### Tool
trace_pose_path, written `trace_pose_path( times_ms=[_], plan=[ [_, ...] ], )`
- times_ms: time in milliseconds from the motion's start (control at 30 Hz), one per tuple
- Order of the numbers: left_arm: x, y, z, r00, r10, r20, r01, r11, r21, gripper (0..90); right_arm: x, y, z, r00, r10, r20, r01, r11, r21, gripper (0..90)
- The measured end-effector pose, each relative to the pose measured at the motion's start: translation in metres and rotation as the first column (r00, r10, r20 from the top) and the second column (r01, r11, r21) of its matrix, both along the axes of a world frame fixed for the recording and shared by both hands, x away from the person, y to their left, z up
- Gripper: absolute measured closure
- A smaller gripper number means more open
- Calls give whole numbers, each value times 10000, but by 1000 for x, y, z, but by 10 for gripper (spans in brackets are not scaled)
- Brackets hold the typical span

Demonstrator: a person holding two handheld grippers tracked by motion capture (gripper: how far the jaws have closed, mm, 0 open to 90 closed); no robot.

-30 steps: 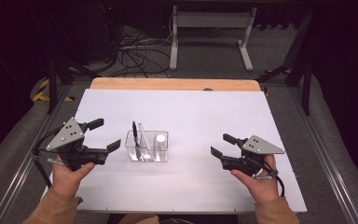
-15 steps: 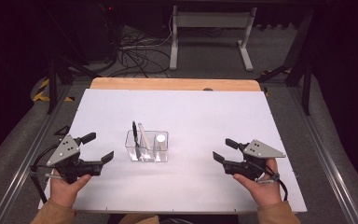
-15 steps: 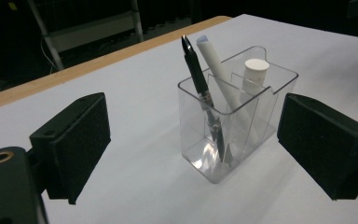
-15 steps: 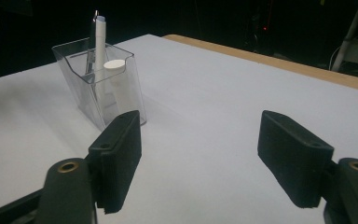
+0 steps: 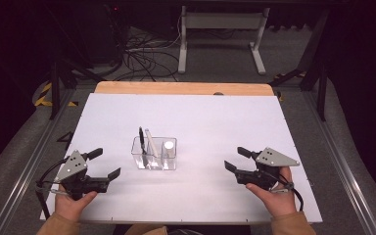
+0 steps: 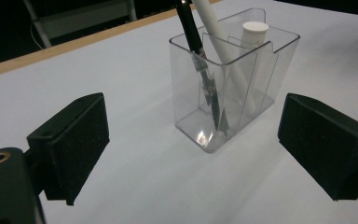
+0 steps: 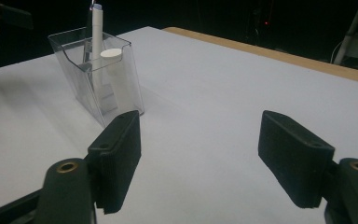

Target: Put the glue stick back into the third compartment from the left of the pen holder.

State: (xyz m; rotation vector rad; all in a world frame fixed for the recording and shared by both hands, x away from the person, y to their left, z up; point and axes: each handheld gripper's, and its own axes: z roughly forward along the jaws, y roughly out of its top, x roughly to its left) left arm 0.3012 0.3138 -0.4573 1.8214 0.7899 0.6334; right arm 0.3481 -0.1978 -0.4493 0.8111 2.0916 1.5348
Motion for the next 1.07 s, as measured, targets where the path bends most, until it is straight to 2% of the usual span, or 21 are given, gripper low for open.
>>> trace_pose_path(
  times_ms=[233, 267, 333, 433, 467, 567, 633, 667, 733, 900, 1067],
  plan=[
    [-7, -1, -15, 9997, 82, -221, -79, 9999, 116, 97, 0, 0, -2, 10000, 62, -43, -63, 10000, -37, 305],
    [-7, -2, -19, 9994, 63, -348, -57, 9998, 169, 98, 1, 0, -2, 10000, 69, -44, -69, 10000, -57, 305],
    [-7, -2, -20, 9991, 90, -407, -81, 9997, 238, 97, 1, 0, -3, 9999, 69, -78, -70, 9999, -90, 305],
    [-6, -3, -20, 9995, 188, -256, -181, 9994, 282, 97, 1, 0, -3, 9999, 106, -74, -107, 9999, -123, 303],
    [-5, -3, -19, 9993, 280, -252, -276, 9995, 140, 93, 1, 1, -4, 9999, 104, -88, -105, 9998, -144, 303],
    [-4, -3, -18, 9994, 281, -176, -280, 9996, 95, 90, 2, 2, -5, 9999, 108, -109, -110, 9998, -189, 303],
    [-3, -1, -17, 9994, 273, -220, -274, 9996, -48, 82, 2, 2, -5, 9999, 119, -115, -121, 9997, -188, 303],
    [-1, 2, -17, 9990, 187, -413, -198, 9995, -264, 82, 2, 2, -6, 9998, 124, -126, -126, 9997, -202, 303],
    [-1, 3, -17, 9986, 238, -463, -253, 9992, -312, 79, 3, 2, -6, 9998, 112, -145, -115, 9996, -243, 303],
    [-2, 4, -16, 9989, 351, -320, -357, 9992, -196, 76, 3, 2, -7, 9998, 118, -130, -122, 9995, -305, 303],
    [-4, 3, -15, 9991, 413, -126, -412, 9991, 123, 76, 3, 2, -6, 9998, 134, -126, -137, 9996, -265, 301]
  ],
)
